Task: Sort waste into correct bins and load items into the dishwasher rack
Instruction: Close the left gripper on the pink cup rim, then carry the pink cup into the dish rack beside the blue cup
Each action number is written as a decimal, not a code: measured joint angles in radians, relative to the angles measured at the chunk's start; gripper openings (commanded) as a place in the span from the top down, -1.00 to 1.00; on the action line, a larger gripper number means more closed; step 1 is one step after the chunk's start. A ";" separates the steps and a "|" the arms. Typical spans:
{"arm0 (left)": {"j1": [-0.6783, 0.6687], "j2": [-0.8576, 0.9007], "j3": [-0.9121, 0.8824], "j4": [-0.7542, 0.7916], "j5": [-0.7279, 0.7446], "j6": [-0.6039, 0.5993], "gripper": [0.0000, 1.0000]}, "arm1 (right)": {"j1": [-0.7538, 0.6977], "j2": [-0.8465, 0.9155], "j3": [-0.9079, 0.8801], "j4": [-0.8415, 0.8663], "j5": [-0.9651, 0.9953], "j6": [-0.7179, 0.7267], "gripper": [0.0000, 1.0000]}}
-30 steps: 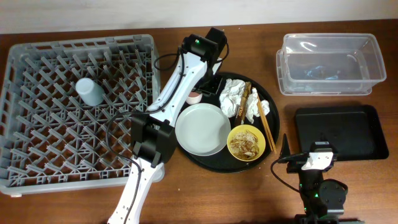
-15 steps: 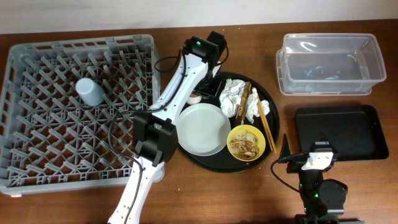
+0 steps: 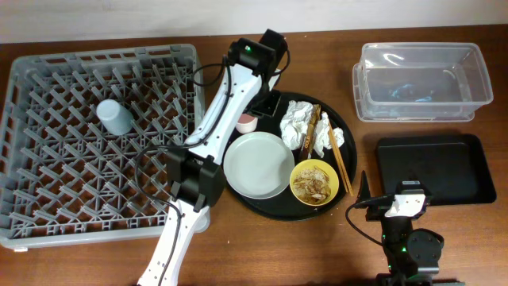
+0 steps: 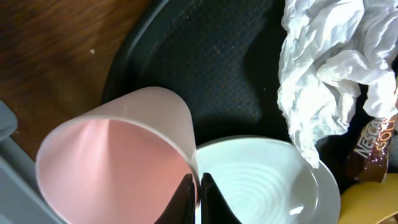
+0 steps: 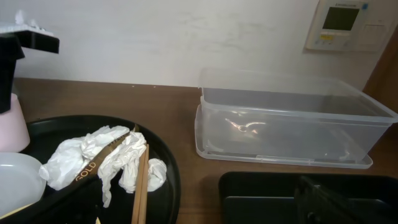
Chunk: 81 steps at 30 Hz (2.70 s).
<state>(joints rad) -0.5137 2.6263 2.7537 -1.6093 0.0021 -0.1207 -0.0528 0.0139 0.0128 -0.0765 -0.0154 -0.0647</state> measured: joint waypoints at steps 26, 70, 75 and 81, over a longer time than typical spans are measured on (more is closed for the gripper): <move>0.000 0.016 -0.032 0.000 0.024 -0.003 0.40 | 0.000 0.000 0.000 0.000 0.000 0.001 -0.97; -0.016 0.023 -0.080 0.024 0.023 -0.003 0.78 | 0.000 0.000 0.000 0.000 0.000 0.000 -0.98; -0.015 0.023 -0.079 0.026 0.011 0.000 0.99 | 0.000 0.000 0.000 0.000 0.000 0.000 -0.97; -0.016 0.023 -0.032 -0.017 0.010 -0.004 0.99 | 0.000 0.000 0.000 0.000 0.000 0.000 -0.97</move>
<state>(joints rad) -0.5293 2.6492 2.7213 -1.6260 0.0116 -0.1246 -0.0528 0.0139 0.0128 -0.0765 -0.0154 -0.0647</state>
